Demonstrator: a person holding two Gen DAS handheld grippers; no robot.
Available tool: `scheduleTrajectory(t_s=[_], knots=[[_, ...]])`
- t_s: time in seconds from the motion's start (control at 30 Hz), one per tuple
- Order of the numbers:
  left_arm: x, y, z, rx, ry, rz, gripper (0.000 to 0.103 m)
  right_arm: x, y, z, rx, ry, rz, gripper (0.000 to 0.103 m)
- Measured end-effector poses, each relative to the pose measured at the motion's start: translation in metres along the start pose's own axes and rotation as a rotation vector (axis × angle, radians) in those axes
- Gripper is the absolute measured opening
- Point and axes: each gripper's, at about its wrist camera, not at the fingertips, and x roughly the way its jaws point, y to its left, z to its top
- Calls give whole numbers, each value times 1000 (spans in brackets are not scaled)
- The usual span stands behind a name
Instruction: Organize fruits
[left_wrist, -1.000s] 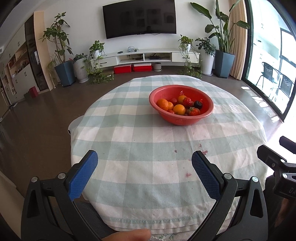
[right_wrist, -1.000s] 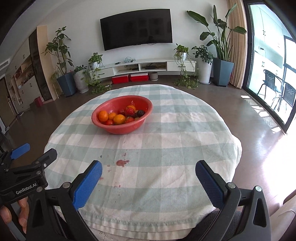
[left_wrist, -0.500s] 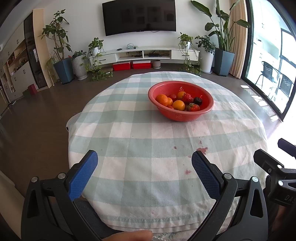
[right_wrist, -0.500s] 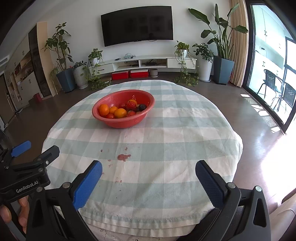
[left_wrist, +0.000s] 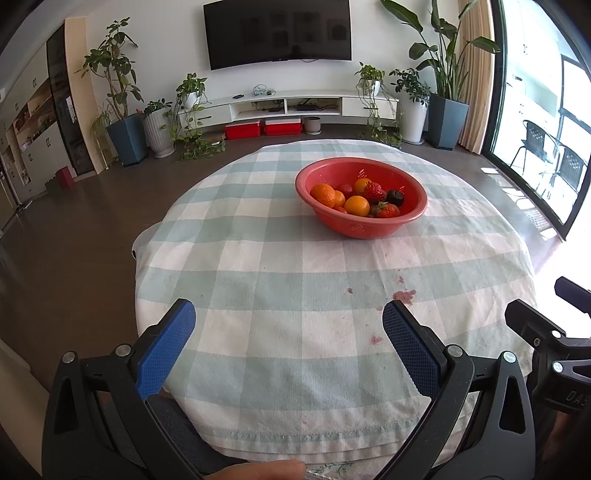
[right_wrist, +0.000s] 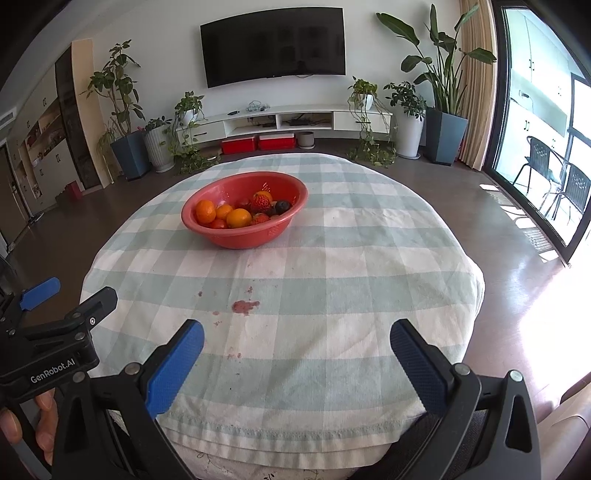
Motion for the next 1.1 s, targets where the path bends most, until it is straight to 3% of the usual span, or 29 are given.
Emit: scheduleTrajectory(t_s=[1.1], knots=[[0, 1, 0, 1, 2, 0, 103, 3, -2, -3, 4, 16, -11, 103]])
